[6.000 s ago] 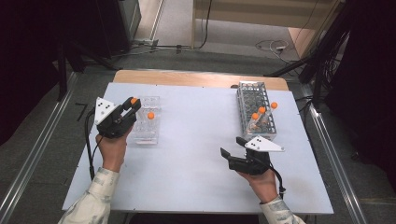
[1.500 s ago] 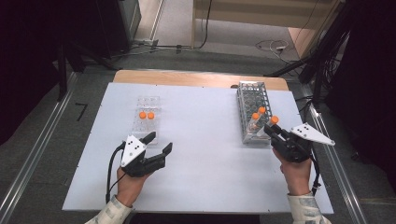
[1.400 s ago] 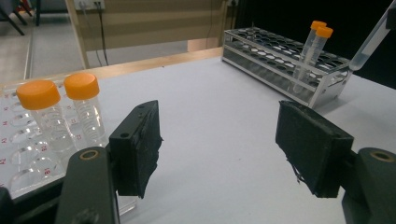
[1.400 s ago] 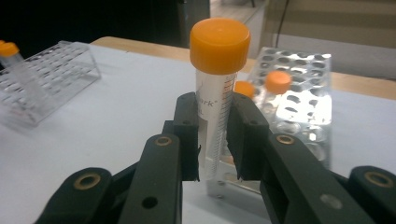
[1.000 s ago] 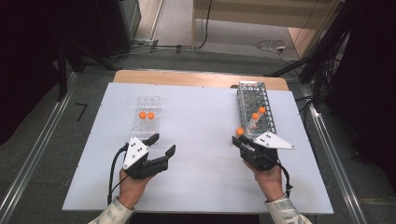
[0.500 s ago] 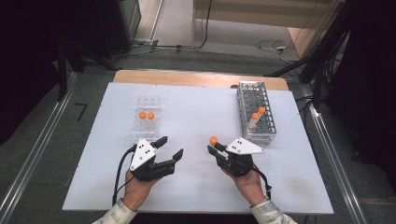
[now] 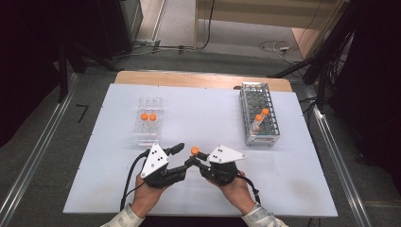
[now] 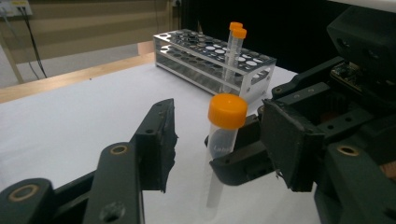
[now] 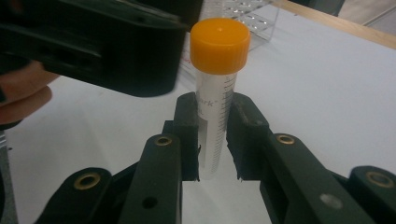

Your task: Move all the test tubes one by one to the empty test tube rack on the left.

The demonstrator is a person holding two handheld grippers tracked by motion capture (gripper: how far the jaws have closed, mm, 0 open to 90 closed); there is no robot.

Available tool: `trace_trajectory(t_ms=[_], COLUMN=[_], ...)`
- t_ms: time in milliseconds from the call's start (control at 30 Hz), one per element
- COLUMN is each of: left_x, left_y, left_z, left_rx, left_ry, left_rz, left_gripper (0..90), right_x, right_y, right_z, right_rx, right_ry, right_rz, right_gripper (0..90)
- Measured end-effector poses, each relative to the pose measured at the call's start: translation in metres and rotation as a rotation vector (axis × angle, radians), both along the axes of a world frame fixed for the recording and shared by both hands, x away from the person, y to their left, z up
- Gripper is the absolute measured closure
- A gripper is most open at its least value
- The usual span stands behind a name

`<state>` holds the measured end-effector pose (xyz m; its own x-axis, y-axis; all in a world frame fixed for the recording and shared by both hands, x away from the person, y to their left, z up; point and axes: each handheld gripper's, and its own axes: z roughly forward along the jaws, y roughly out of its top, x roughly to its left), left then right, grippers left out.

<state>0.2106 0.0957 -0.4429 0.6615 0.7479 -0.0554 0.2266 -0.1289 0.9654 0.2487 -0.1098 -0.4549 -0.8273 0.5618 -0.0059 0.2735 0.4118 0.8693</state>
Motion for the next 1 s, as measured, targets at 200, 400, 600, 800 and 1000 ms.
trace_trajectory(t_ms=[200,400,600,800,1000], left_x=[0.000,0.000,0.000,0.002,0.008], left_y=[-0.002,-0.003,-0.004,0.000,0.014], left_z=[-0.002,-0.003,-0.003,-0.002,0.002], left_rx=[0.006,0.016,0.018,0.012,-0.009], left_ry=[0.002,0.001,-0.002,-0.001,0.002], left_rz=[-0.019,-0.025,-0.021,-0.011,0.033], left_gripper=[58.6,66.9,69.2,69.9,69.9], right_x=[-0.005,-0.007,-0.007,-0.005,0.003], right_y=[0.007,0.008,0.008,0.007,-0.008], right_z=[0.000,0.001,0.001,0.001,0.001], right_rx=[-0.005,-0.002,-0.003,-0.002,-0.006], right_ry=[0.001,0.001,0.002,0.021,0.035], right_rz=[0.031,0.035,0.037,0.052,0.016], right_gripper=[72.1,72.1,72.1,50.3,30.1])
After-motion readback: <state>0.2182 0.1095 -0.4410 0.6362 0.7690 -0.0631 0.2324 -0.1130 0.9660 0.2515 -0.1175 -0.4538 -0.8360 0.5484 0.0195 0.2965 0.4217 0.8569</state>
